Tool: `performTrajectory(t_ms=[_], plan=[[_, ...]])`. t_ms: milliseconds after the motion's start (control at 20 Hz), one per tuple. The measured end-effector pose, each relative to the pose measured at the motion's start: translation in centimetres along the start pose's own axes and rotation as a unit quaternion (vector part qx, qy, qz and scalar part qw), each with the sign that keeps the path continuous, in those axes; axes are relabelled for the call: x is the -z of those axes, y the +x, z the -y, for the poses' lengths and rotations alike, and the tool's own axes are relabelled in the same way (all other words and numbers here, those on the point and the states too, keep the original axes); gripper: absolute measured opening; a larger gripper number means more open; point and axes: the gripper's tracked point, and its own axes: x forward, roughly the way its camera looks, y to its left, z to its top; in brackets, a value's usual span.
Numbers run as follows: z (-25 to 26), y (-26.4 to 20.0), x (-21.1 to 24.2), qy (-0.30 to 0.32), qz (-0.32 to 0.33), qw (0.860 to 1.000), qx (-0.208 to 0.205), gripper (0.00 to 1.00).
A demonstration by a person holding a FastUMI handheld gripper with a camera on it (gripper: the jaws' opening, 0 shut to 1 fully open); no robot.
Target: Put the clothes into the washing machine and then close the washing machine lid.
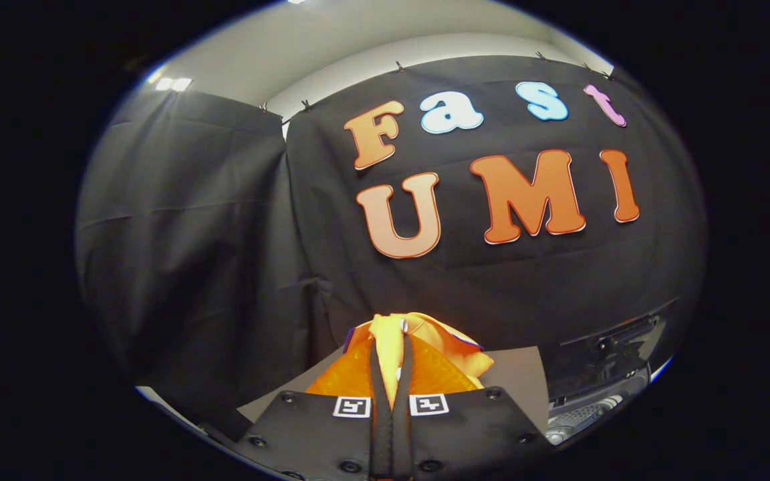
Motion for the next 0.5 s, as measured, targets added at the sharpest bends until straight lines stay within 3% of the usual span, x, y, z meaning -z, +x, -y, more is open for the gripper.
performTrajectory(t_ms=[500], plan=[[9.6,-6.3,-8.0,-0.014,0.067,0.997,0.028,0.08]])
